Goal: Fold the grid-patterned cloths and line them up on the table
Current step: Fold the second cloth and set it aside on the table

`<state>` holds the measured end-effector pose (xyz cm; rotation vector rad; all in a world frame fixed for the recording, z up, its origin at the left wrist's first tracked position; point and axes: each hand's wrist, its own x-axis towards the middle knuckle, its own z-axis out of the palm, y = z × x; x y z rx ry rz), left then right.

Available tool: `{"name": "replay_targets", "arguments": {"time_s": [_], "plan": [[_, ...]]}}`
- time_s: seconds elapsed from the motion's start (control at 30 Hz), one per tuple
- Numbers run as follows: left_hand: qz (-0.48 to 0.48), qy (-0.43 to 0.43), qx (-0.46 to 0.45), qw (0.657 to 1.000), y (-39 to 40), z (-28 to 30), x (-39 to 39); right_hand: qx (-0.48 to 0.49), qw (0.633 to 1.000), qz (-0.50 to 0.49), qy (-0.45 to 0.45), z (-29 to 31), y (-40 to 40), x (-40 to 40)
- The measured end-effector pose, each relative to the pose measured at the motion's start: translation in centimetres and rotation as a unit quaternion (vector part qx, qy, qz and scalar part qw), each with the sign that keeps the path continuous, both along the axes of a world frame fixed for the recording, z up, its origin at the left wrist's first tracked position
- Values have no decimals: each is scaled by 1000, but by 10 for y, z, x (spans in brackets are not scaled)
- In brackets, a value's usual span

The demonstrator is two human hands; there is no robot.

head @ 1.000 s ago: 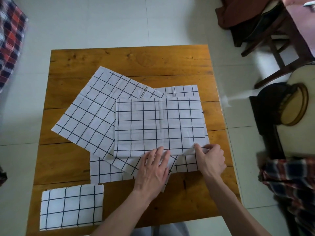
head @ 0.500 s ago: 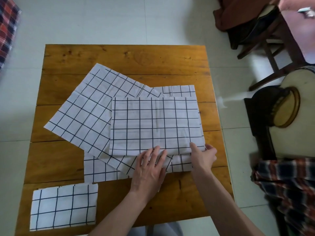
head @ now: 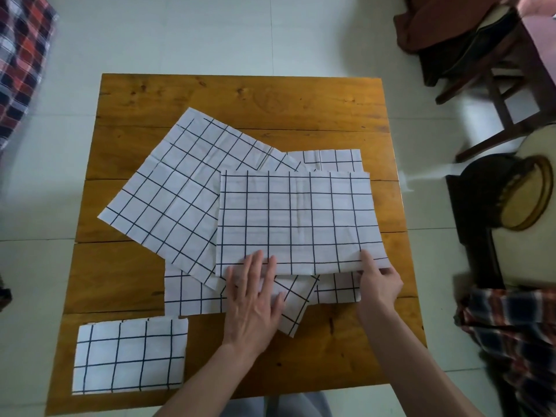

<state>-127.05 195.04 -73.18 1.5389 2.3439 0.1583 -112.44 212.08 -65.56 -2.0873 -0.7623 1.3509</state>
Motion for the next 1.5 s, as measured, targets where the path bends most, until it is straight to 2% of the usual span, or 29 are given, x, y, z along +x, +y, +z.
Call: {"name": "replay_targets", "arguments": {"time_s": [0.17,0.27,0.43,0.53,0.7,0.8,0.9,0.97,1.1,1.17,1.2,1.33,1.43,1.5], "plan": [[-49,15,-8,999,-10,0,-12,8,999,35,-35,-1,-4,-1],[-76,38,-13,996,-9,1,-11,50,994,81,-47,-1,-11,-6],[-69,38,-10,997,-6,2,-8,163,963,207,-64,0,-27,-16],[-76,35,5,996,-5,4,-6,179,945,271,-47,-3,-39,-26],[-76,-16,46,996,-6,6,-12,232,907,351,-27,7,-61,-56],[-44,-84,95,991,-6,8,-18,242,890,384,-35,9,-73,-73],[43,-208,154,965,-8,14,-27,249,873,419,-27,8,-86,-89],[133,-294,182,929,-6,22,-34,251,863,437,-21,5,-93,-98],[305,-439,220,816,17,42,-53,244,834,495,-34,-6,-103,-112],[344,-507,216,760,24,50,-67,242,814,526,-48,-11,-107,-117],[352,-525,207,747,26,53,-74,241,803,542,-62,-13,-108,-120],[359,-524,164,755,28,59,-90,242,747,601,-149,-22,-110,-126],[354,-520,151,763,28,54,-93,240,719,627,-181,-31,-109,-126],[347,-497,151,781,28,49,-93,229,706,640,-201,-37,-108,-123]]}}
